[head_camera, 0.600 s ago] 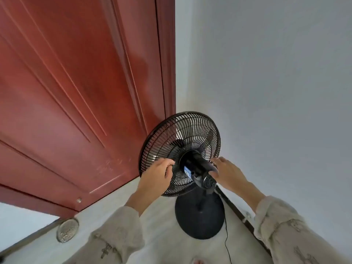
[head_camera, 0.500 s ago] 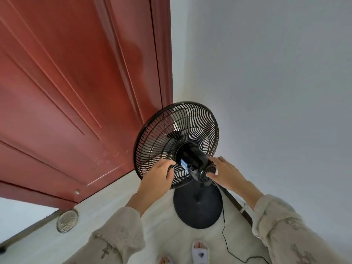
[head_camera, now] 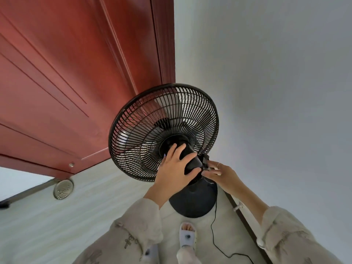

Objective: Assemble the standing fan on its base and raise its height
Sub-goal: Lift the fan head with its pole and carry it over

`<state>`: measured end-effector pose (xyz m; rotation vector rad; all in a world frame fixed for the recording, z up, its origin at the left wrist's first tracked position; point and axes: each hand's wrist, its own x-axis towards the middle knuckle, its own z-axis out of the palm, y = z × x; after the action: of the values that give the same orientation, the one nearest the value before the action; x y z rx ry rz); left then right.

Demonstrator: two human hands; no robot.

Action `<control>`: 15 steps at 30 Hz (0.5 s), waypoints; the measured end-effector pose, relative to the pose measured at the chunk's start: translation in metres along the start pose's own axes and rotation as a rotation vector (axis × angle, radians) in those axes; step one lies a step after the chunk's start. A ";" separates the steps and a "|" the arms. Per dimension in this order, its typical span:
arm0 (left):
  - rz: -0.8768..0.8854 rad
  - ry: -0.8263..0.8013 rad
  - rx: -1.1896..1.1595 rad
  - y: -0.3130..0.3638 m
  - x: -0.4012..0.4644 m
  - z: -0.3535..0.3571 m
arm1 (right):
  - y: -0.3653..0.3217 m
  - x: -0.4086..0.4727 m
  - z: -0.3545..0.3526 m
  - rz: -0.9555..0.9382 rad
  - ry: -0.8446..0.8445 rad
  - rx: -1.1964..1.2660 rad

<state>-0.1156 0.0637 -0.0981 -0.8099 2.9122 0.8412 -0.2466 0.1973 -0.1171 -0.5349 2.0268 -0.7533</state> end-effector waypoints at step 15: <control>-0.050 0.127 -0.170 -0.093 -0.015 -0.046 | -0.027 0.077 0.070 -0.148 -0.060 -0.183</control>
<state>-0.0519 -0.0196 -0.1029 -0.9775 2.9438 1.0837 -0.2246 0.1091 -0.1739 -0.8107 2.0274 -0.6342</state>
